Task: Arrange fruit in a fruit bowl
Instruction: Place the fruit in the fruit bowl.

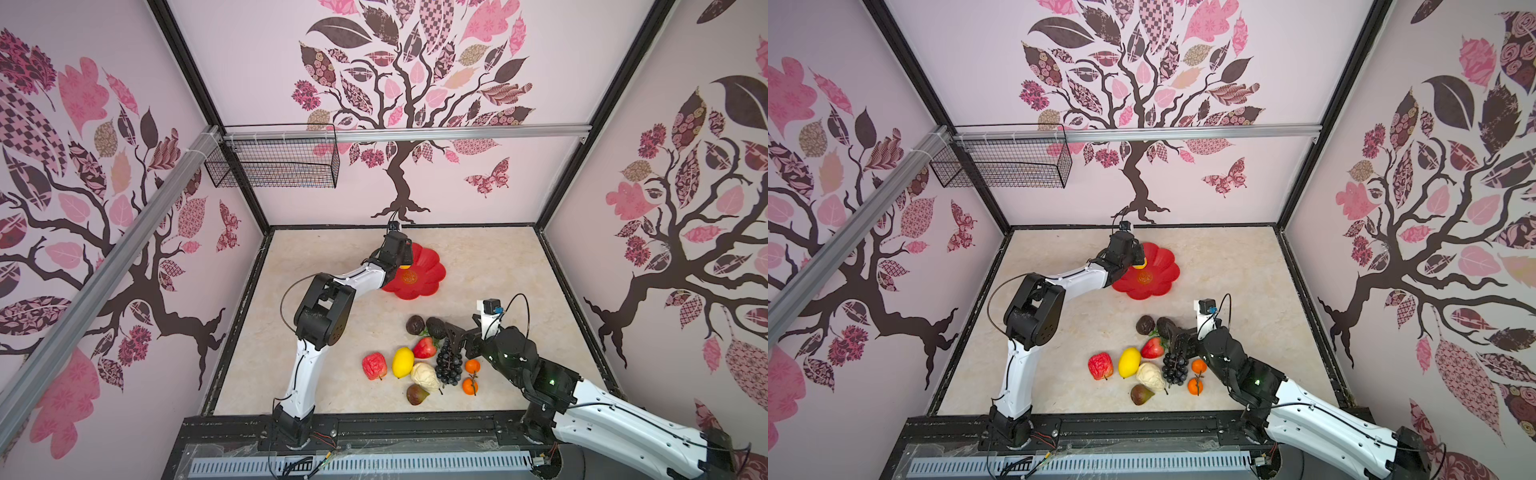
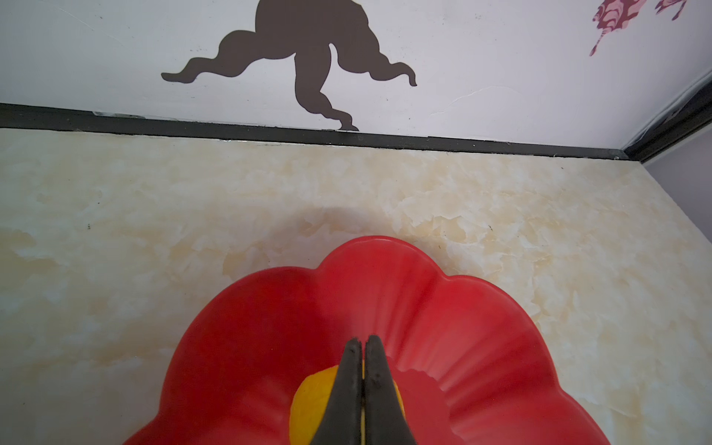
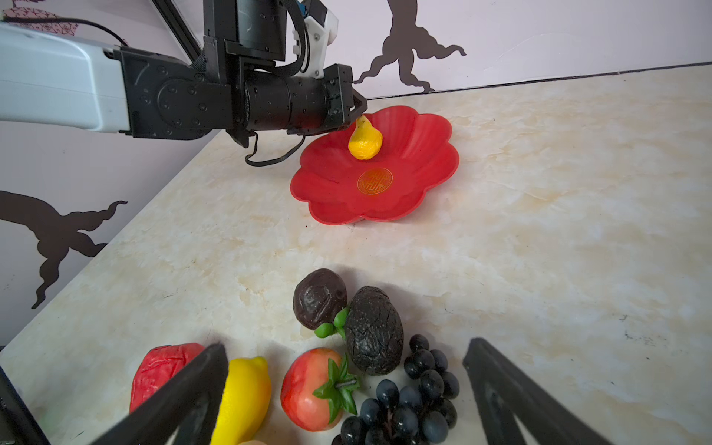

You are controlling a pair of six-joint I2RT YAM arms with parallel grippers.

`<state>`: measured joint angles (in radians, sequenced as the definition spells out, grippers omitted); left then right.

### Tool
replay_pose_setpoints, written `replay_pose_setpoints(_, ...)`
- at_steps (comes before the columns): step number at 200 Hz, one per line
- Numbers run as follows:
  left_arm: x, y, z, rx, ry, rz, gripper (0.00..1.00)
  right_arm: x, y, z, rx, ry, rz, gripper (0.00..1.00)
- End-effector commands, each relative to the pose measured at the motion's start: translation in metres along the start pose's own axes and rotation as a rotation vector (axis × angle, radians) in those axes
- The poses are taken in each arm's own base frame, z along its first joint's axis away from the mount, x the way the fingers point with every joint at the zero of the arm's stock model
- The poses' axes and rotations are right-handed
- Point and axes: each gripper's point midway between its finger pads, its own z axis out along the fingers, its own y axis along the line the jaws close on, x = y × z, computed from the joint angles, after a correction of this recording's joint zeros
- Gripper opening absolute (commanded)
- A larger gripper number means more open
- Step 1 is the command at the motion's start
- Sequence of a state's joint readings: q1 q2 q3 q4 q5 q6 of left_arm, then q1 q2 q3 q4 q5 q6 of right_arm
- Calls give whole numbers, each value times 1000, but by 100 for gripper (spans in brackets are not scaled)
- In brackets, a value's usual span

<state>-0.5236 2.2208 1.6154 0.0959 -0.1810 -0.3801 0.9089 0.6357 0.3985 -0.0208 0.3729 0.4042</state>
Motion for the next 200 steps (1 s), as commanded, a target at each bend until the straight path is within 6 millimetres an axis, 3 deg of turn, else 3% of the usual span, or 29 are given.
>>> replay_pose_setpoints(1,14,7,5,-20,7,21,0,6,-2,0,5,16,-12,100)
replay_pose_setpoints(116,36,18,11,-45,47,15,1,6,-4,-1,15,18,-21,100)
replay_pose_setpoints(200,33,22,9,-53,46,5,14,6,-5,-2,20,21,-24,100)
